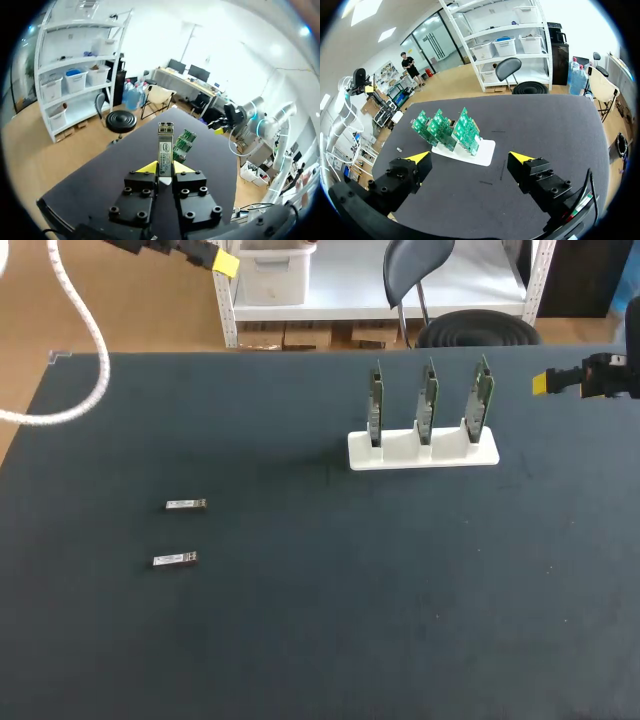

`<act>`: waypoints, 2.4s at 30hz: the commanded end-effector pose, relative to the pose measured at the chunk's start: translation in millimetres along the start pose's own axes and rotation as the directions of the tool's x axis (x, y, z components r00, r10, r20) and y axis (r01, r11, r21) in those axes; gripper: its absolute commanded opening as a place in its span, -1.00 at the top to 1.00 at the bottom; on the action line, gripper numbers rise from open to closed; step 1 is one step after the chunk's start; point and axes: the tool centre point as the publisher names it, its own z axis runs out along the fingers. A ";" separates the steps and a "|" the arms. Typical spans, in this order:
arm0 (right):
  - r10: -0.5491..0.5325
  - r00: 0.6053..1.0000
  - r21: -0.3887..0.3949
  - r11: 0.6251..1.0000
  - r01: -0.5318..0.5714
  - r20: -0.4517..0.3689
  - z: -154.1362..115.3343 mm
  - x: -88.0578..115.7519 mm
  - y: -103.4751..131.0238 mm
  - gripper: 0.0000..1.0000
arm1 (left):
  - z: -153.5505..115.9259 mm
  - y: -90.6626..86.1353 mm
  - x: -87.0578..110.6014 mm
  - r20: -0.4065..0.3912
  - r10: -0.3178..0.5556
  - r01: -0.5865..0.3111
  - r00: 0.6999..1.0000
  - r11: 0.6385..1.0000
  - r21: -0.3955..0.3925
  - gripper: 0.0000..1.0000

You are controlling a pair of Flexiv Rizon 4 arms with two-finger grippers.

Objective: Pick up the optical module with the left hand, and insert it into the network port with the right hand.

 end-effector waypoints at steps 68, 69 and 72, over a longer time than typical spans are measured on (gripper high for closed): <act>0.000 1.000 0.000 1.000 0.000 0.000 0.0 0.0 0.0 -1.00 | 198.3 -74.4 16.3 0.439 0.248 -0.386 0.864 0.885 0.260 1.00; 0.000 1.000 0.000 1.000 0.000 0.000 0.0 0.0 0.0 -1.00 | 199.6 -74.5 16.9 0.437 0.247 -0.384 0.865 0.886 0.260 1.00; 0.000 1.000 0.000 1.000 0.000 0.000 0.0 0.0 0.0 -1.00 | 200.9 -74.5 17.5 0.435 0.250 -0.385 0.865 0.887 0.256 1.00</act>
